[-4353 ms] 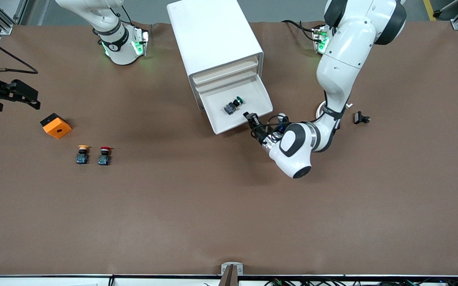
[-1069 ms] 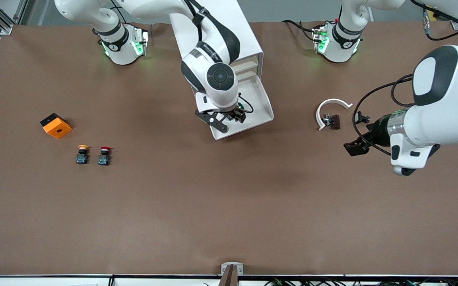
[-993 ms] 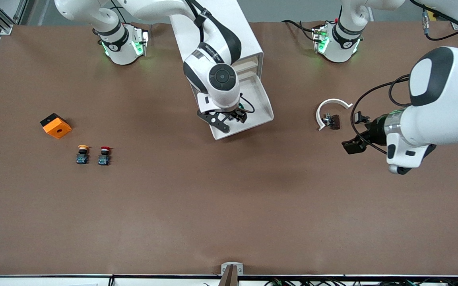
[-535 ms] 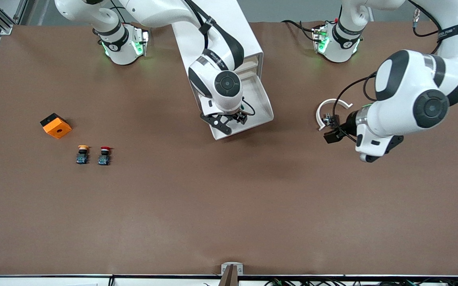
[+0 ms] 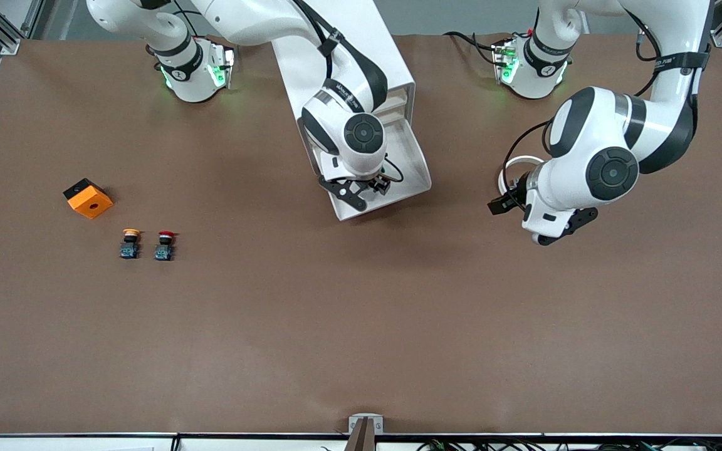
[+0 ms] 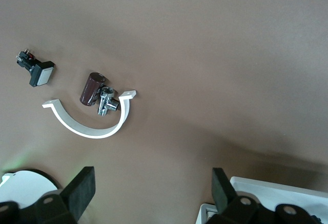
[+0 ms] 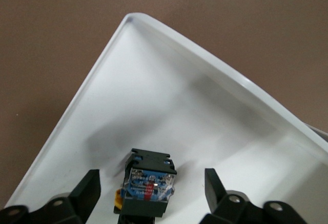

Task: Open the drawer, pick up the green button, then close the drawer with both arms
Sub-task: 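Lift the button out with the right gripper while the left gripper approaches the drawer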

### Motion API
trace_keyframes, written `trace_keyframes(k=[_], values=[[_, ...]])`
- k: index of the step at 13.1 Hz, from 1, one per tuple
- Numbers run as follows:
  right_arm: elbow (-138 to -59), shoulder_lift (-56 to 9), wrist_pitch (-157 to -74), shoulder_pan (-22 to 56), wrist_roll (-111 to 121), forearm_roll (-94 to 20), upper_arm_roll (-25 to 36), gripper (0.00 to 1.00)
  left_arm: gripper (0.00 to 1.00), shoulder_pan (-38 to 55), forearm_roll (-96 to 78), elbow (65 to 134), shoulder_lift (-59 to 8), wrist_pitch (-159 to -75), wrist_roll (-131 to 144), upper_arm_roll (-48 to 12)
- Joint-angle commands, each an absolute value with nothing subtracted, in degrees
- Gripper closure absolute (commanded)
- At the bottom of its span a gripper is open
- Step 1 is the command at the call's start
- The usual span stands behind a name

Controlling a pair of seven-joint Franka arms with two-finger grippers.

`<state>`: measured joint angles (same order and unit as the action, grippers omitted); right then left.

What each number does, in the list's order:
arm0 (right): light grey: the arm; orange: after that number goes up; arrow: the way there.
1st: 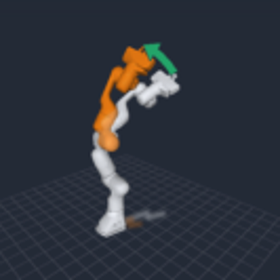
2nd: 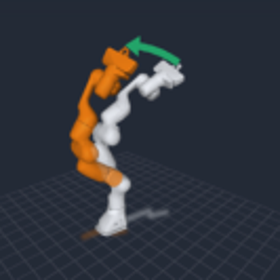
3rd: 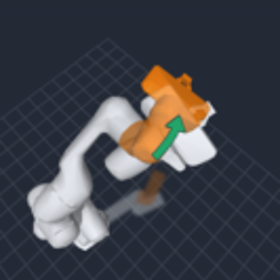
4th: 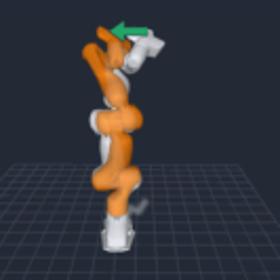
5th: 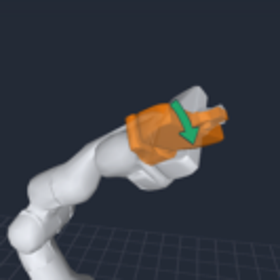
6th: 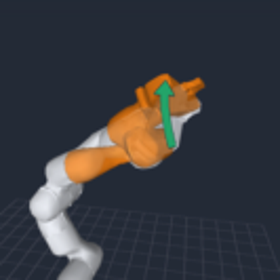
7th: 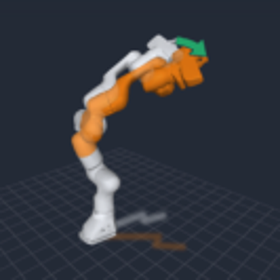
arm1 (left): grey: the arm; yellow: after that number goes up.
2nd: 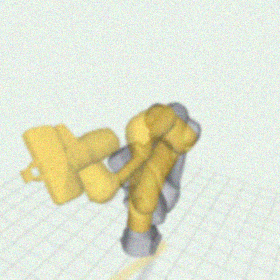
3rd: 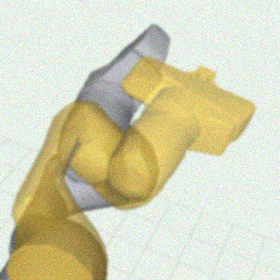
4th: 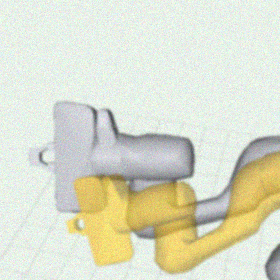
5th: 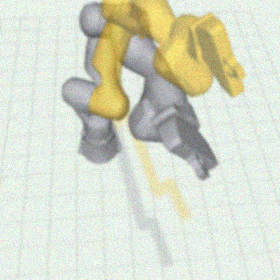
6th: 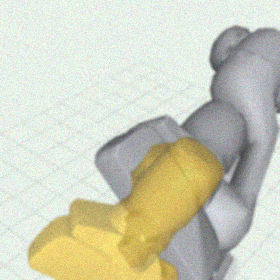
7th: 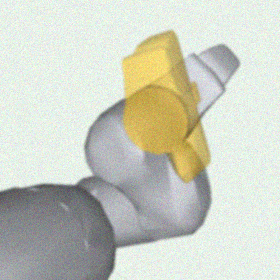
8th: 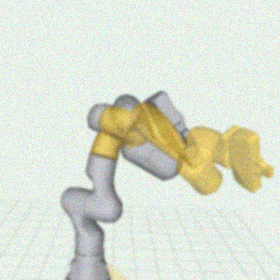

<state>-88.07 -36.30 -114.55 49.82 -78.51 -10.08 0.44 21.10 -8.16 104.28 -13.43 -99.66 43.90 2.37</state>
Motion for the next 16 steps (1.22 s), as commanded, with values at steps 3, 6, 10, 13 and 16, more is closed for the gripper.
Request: trace_keyframes(k=[3, 6, 10, 13, 16], values=[[-87.0, -36.6, -114.4, 50.5, -79.6, -11.2, 1.1, 0.82, 0.0, 21.1, -6.7, 105.5, -11.7, -100.6, 43.9, 1.1], [-86.7, -36.5, -114.3, 50.4, -79.6, -11.1, 1.1, 0.83, 0.0, 20.9, -6.7, 104.8, -12.0, -102.0, 43.9, 1.1], [-84.3, -35.8, -112.2, 49.0, -79.1, -11.1, 1.3, 0.82, 0.0, 20.2, -6.8, 104.0, -10.5, -102.3, 43.8, 1.1], [-79.8, -35.6, -105.2, 46.3, -77.8, -10.7, 1.4, 0.82, 0.0, 19.8, -6.6, 103.3, -10.8, -102.3, 43.6, 1.5], [-79.7, -32.4, -96.7, 41.2, -65.1, -10.7, 1.5, 0.81, 0.0, 18.5, -6.5, 102.1, -11.4, -102.6, 43.2, 1.6]])
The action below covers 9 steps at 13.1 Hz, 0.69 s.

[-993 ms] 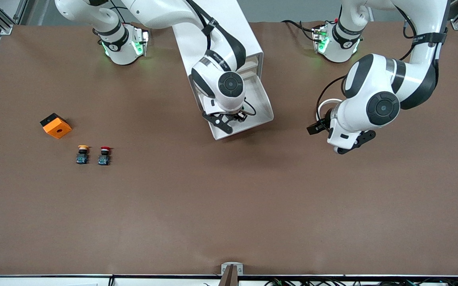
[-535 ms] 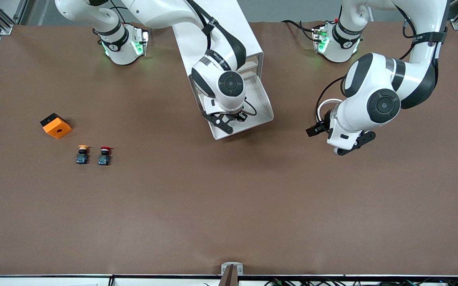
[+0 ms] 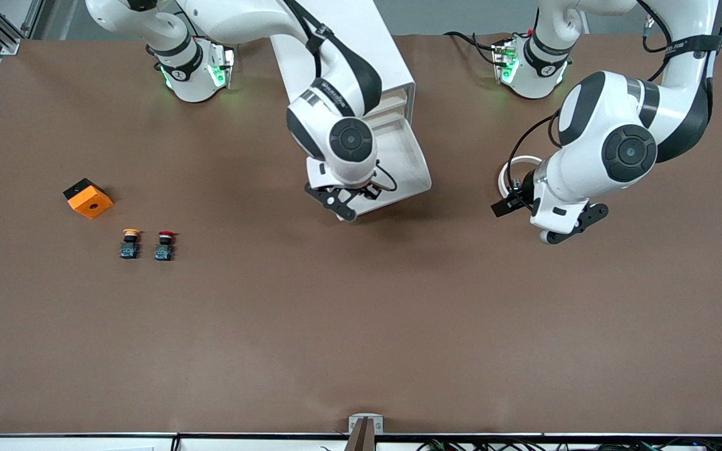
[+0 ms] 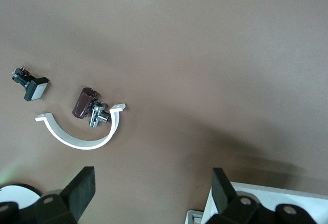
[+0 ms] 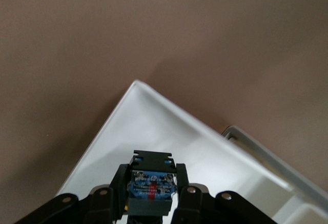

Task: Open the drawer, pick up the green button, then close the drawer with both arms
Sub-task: 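Lift the button out with the right gripper while the left gripper approaches the drawer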

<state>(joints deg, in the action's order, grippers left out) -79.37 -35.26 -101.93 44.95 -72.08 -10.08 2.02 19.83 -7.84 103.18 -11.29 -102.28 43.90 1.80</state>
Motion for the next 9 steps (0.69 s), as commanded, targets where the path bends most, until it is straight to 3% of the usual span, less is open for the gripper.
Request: trace_keyframes(k=[1, 4, 9], values=[[-79.8, -31.3, -94.3, 39.2, -60.9, -10.7, 1.5, 0.78, 0.0, 17.9, -6.5, 100.9, -12.4, -102.6, 43.2, 1.5], [-81.9, -27.6, -89.7, 32.8, -46.5, -7.9, 1.5, 0.78, 0.0, 18.6, -6.4, 99.1, -14.2, -103.2, 43.1, 1.5], [-86.7, -25.0, -90.7, 20.6, -19.6, -4.7, 1.5, 0.78, 0.0, 20.5, -6.5, 99.3, -18.6, -108.4, 43.2, 1.1]])
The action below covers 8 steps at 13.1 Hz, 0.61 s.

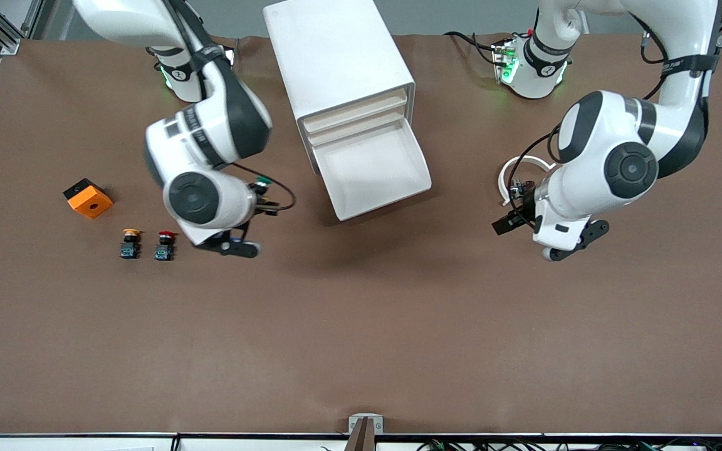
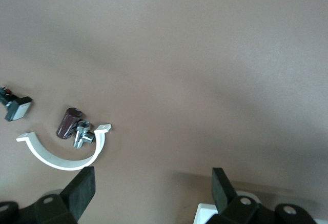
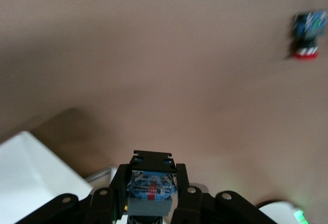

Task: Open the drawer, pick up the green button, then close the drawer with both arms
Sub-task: 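Push the drawer shut with the left gripper while the right gripper carries the button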

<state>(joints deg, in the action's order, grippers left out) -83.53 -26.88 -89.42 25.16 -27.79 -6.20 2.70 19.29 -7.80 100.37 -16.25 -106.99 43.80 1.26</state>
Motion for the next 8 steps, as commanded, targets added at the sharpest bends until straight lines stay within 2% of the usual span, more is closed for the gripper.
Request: trace_keyframes(k=[1, 4, 6, 8], values=[[-87.1, -25.2, -92.4, 18.7, -15.6, -3.0, 1.5, 0.78, 0.0, 21.9, -6.6, 99.8, -19.9, -110.2, 43.5, 1.1], [-93.6, -25.3, -104.8, 13.6, -5.7, 1.8, 1.5, 0.78, 0.0, 22.9, -6.5, 99.8, -24.0, -114.2, 43.4, 1.1], [-98.9, -25.4, -114.6, 10.4, 0.5, 1.8, 1.5, 0.78, 0.0, 25.5, -6.4, 99.8, -28.0, -120.3, 43.2, 1.1], [-101.2, -26.4, -120.0, 8.9, 3.1, 1.8, 1.5, 0.78, 0.0, 27.2, -6.9, 100.0, -30.4, -125.9, 44.0, 1.0]])
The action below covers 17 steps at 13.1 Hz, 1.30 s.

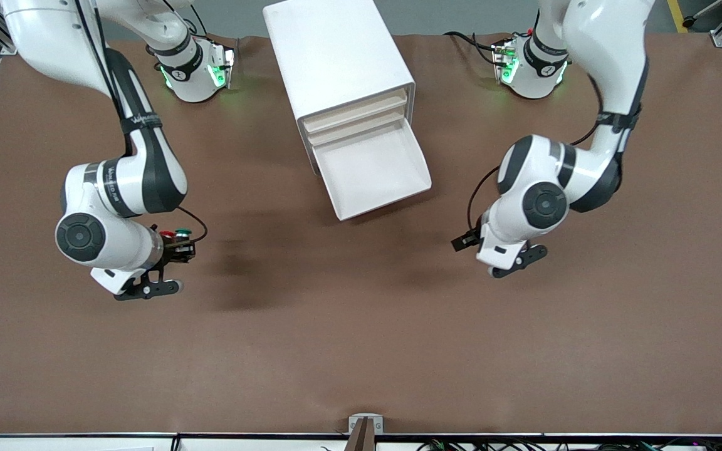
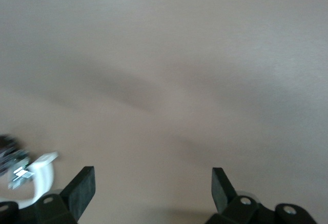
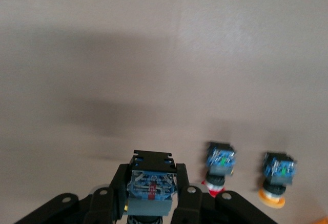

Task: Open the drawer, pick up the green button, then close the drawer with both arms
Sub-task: 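Push the drawer shut with the left gripper while the right gripper carries the button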

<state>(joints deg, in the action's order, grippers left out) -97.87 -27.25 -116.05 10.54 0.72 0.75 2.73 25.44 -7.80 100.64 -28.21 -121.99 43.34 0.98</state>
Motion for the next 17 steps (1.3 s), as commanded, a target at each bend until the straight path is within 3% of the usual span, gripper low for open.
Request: trace_keyframes(k=[1, 7, 17], values=[[-102.4, -26.7, -122.3, 8.4, 3.4, 1.8, 1.5, 0.78, 0.0, 28.4, -7.5, 100.0, -31.5, -128.1, 44.3, 0.6], [-108.6, -28.3, -128.2, 8.9, 3.3, 1.8, 1.5, 0.78, 0.0, 34.7, -12.2, 101.7, -34.8, -130.7, 51.8, -2.4], [-109.2, -30.5, -129.1, 9.8, 1.8, 1.1, 1.6, 0.76, 0.0, 34.8, -12.6, 106.1, -34.0, -130.5, 61.5, -13.4]])
